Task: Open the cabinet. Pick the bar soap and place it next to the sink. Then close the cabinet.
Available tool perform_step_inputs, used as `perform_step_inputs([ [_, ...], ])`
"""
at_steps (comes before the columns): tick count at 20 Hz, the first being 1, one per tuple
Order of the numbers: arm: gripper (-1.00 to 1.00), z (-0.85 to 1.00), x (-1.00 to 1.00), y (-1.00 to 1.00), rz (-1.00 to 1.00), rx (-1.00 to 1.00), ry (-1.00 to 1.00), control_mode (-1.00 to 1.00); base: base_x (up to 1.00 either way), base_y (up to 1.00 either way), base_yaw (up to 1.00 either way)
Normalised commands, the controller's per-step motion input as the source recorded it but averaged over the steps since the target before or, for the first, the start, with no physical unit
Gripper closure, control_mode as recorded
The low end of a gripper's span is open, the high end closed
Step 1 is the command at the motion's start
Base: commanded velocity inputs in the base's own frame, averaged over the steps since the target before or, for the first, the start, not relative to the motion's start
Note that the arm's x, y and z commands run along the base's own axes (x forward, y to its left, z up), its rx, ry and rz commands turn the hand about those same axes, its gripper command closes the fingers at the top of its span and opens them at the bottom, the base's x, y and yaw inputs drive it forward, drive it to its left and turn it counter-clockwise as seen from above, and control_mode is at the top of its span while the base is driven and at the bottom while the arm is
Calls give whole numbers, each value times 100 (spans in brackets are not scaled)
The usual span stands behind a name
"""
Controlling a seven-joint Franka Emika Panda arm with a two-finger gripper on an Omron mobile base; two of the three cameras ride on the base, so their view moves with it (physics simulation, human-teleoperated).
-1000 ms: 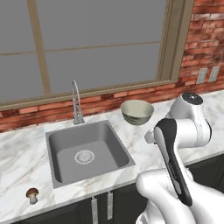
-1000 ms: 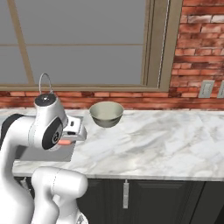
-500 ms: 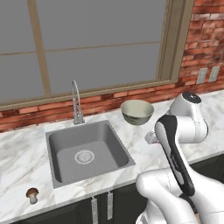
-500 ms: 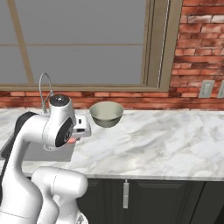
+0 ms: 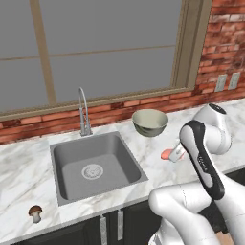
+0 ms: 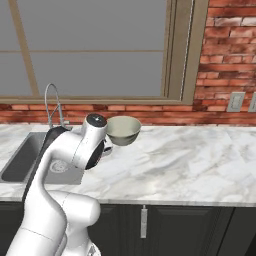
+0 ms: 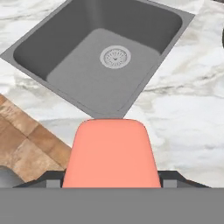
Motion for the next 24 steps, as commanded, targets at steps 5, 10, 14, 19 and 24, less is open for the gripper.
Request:
perform_step_inputs([
  [5,100,-10,16,-6,31,1,0,-100,0,0,0],
  [10,100,0,17,0,12,0,2,-100,0,0,0],
  [14,100,-3,0,-2,1,0,0,-100,0,0,0],
  [19,100,-22,0,0,0,1,0,-100,0,0,0],
  [24,100,-26,0,0,0,1,0,-100,0,0,0],
])
